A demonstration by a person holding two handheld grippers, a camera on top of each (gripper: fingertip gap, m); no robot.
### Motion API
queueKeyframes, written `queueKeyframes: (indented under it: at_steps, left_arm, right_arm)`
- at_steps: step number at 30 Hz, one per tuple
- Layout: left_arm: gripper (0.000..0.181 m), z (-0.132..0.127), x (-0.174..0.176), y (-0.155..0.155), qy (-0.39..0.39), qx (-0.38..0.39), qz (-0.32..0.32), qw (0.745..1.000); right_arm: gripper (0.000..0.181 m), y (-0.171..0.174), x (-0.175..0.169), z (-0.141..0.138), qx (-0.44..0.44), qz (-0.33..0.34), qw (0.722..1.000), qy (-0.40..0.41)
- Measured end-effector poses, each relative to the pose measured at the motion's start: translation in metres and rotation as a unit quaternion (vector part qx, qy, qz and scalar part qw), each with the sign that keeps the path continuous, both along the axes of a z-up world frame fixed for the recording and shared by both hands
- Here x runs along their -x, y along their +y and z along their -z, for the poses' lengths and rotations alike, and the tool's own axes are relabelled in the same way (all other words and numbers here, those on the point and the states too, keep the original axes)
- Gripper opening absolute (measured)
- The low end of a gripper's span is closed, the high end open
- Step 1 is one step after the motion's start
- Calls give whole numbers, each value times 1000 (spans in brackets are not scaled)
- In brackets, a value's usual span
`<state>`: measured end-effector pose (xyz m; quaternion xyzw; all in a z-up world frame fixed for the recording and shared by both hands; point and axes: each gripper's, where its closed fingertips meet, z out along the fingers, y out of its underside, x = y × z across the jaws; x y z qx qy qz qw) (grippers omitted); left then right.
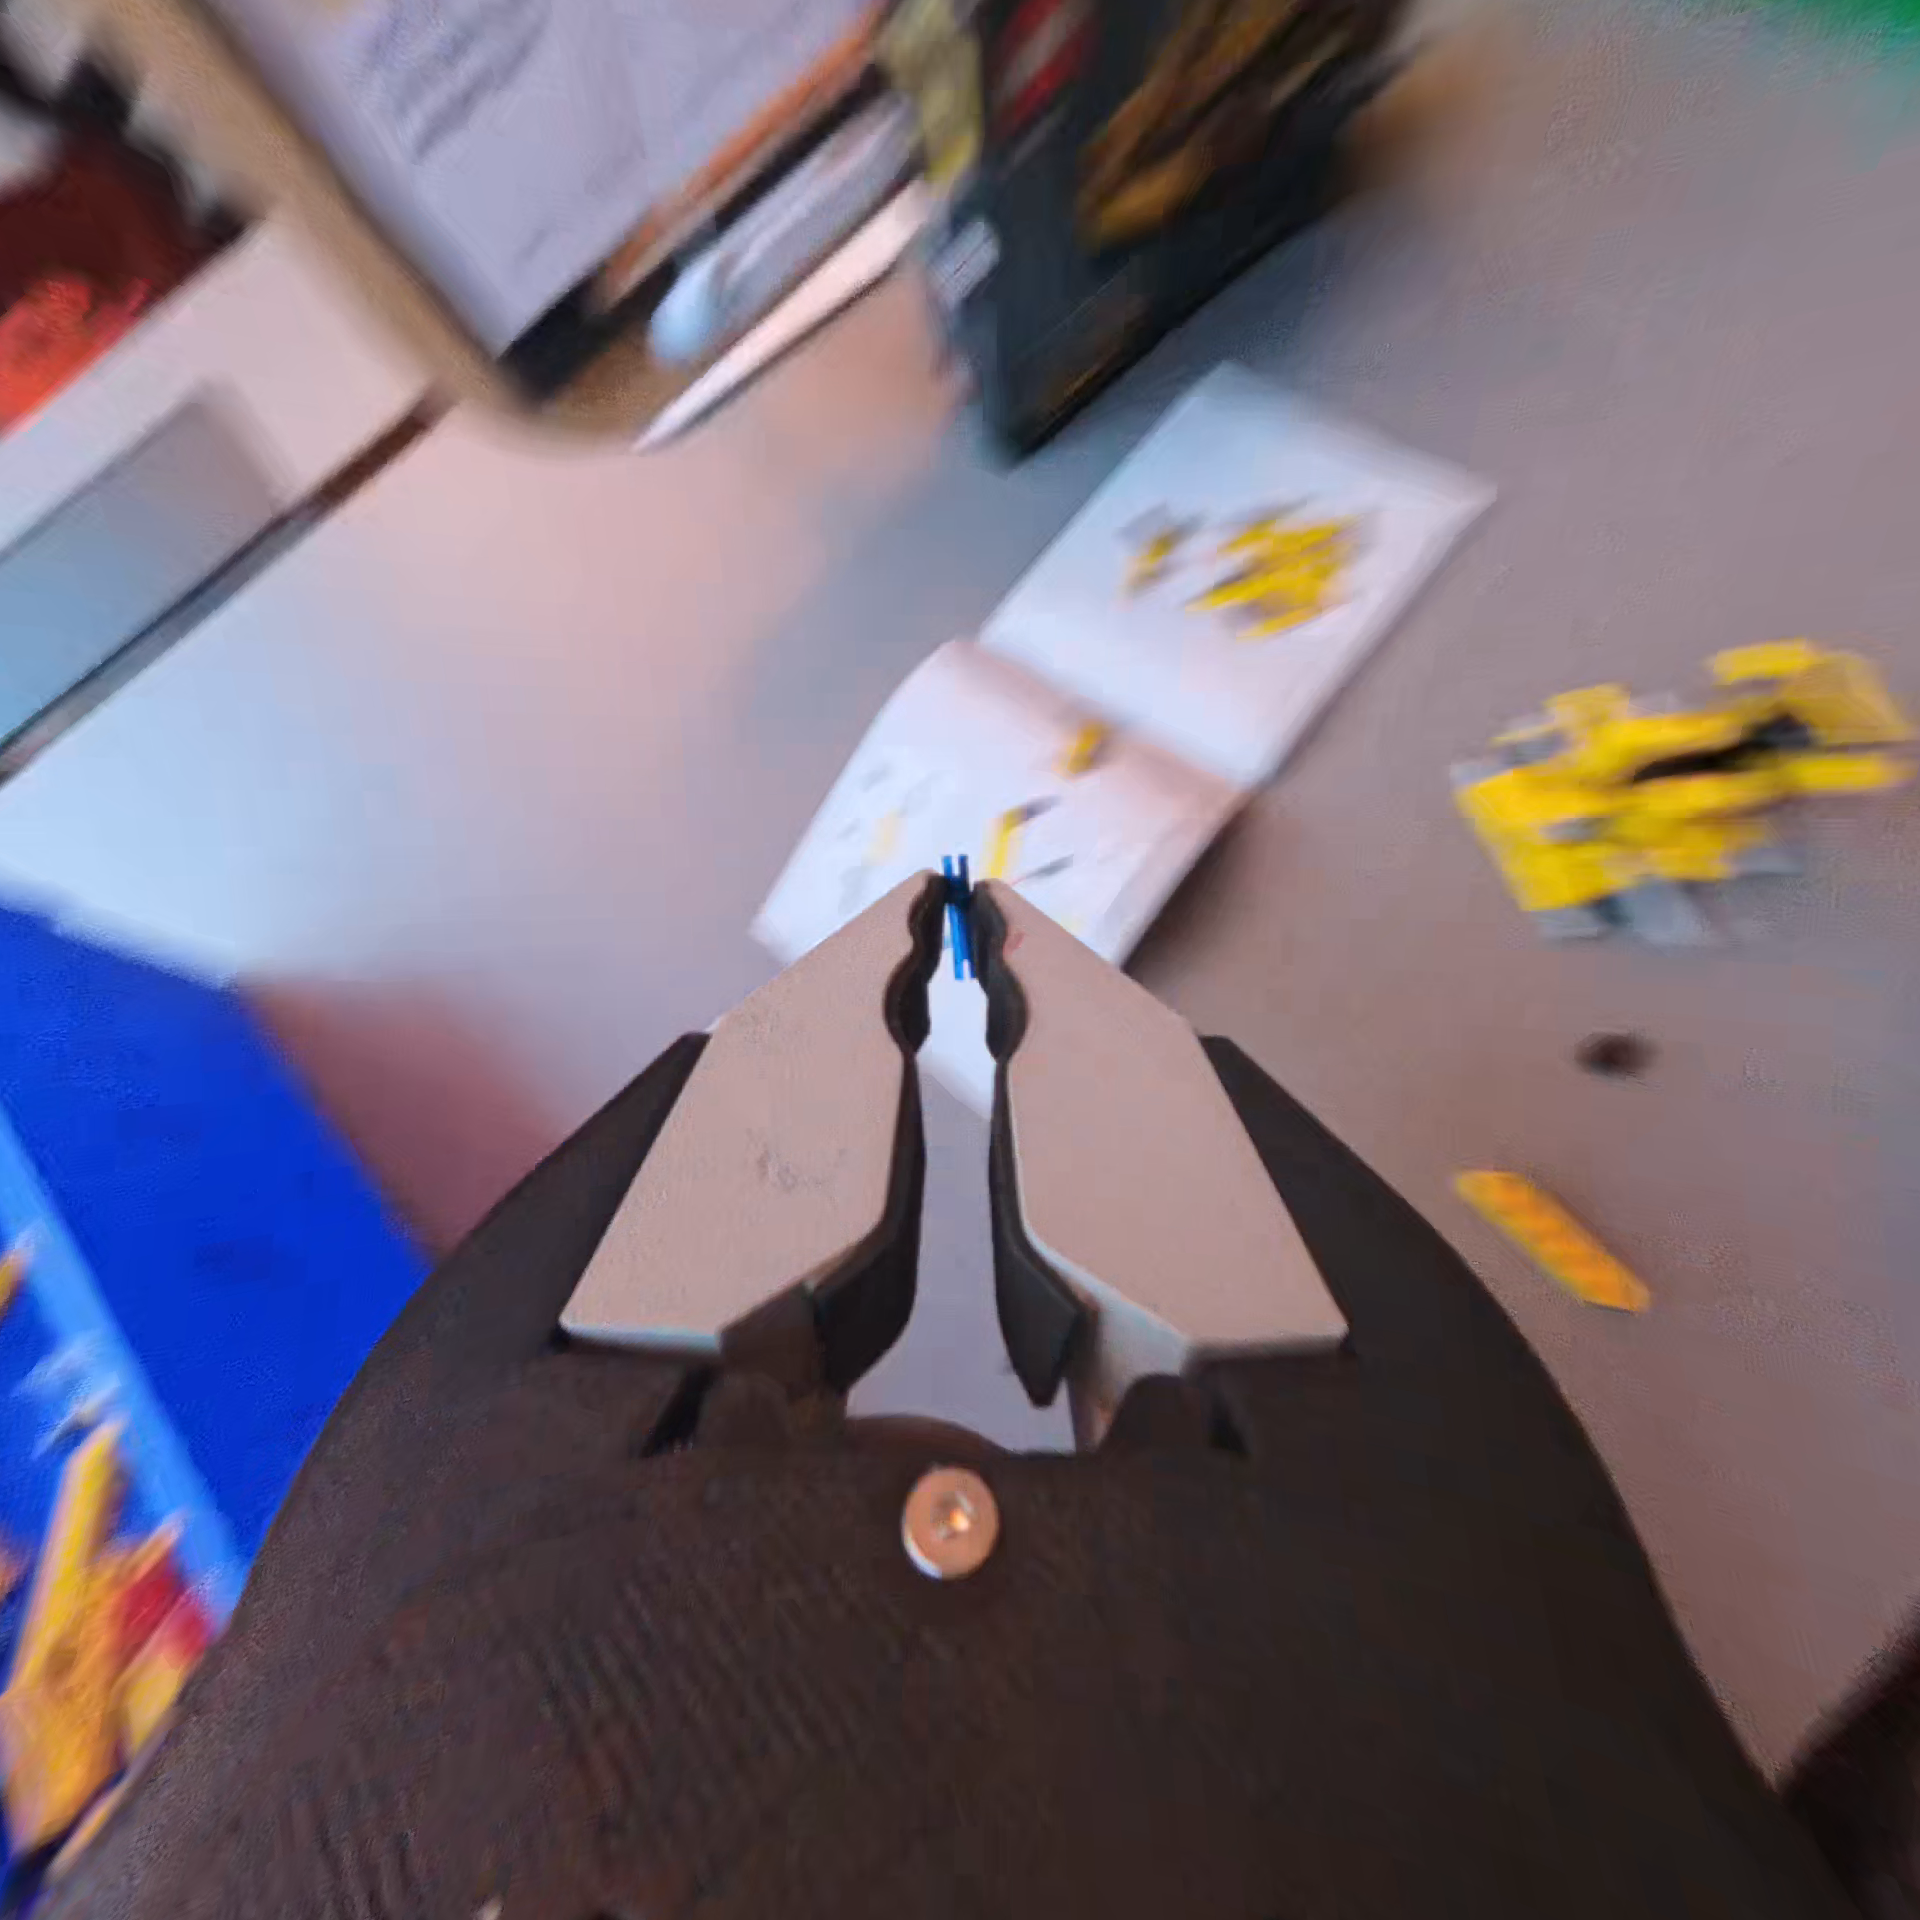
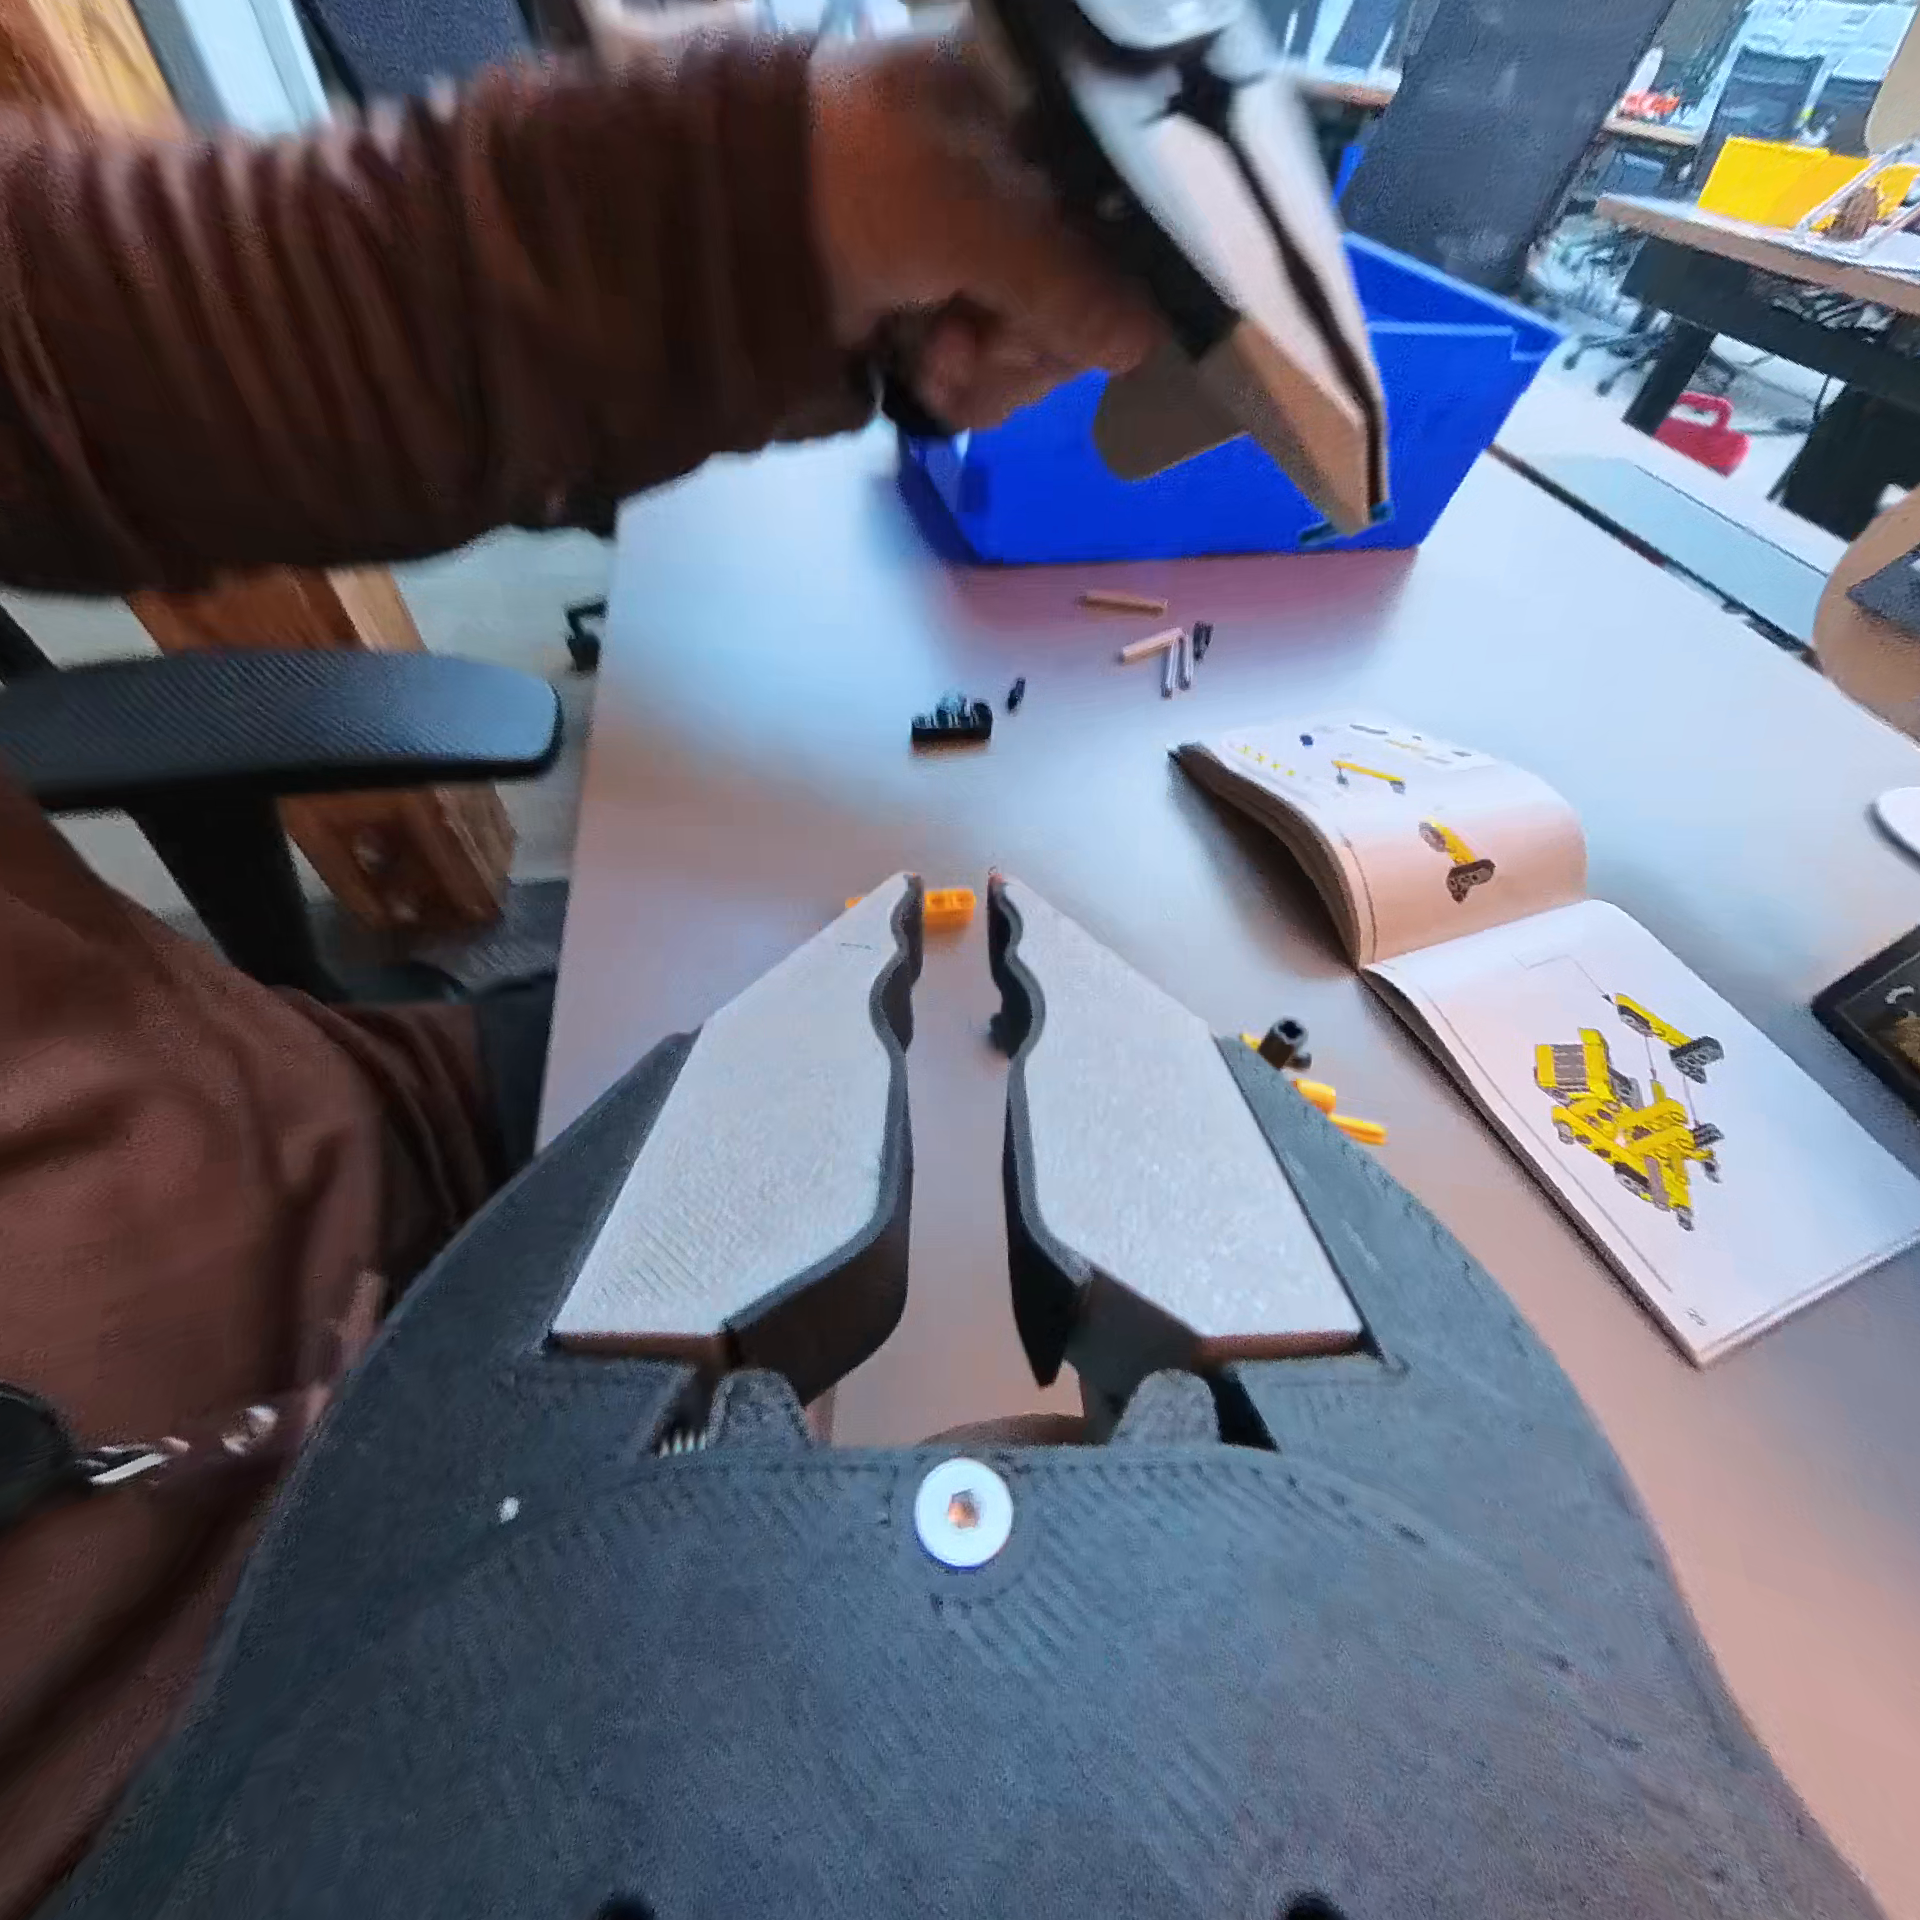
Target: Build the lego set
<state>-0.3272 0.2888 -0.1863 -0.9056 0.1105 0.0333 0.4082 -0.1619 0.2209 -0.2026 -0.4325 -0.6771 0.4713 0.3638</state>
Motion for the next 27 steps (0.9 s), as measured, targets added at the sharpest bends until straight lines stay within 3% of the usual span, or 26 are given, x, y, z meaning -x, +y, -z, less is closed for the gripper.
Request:
queueKeyframes:
  at_steps: [2, 4, 7, 9, 14, 20, 24, 27]
  left_arm:
    - [2, -20, -47, -8, -84, -64, 77, 991]
    - [3, -26, -82, -18, -173, -80, 133, 973]
    - [3, -29, -116, -29, -295, -84, 196, 931]
    - [3, -32, -125, -33, -324, -107, 226, 912]
    - [2, -36, -134, -39, -249, -205, 262, 910]
    - [3, -39, -131, -36, -68, -294, 227, 926]
    - [2, -40, -137, -40, 54, -320, 234, 917]
    - [2, -41, -139, -41, 103, -329, 227, 911]
  right_arm:
    - [9, 0, -2, -16, 45, -7, 999, 11]
    - [9, 4, 0, -29, 82, -4, 997, 13]
    - [9, 20, 6, -39, 109, 32, 993, 10]
    - [9, 26, 10, -40, 128, 41, 991, 3]
    - [12, 24, 19, -40, 199, 41, 979, -14]
    - [15, 25, 29, -49, 219, 70, 973, 13]
    - [13, 29, 31, -58, 231, 84, 969, 30]
    - [14, 25, 33, -57, 220, 85, 972, 24]
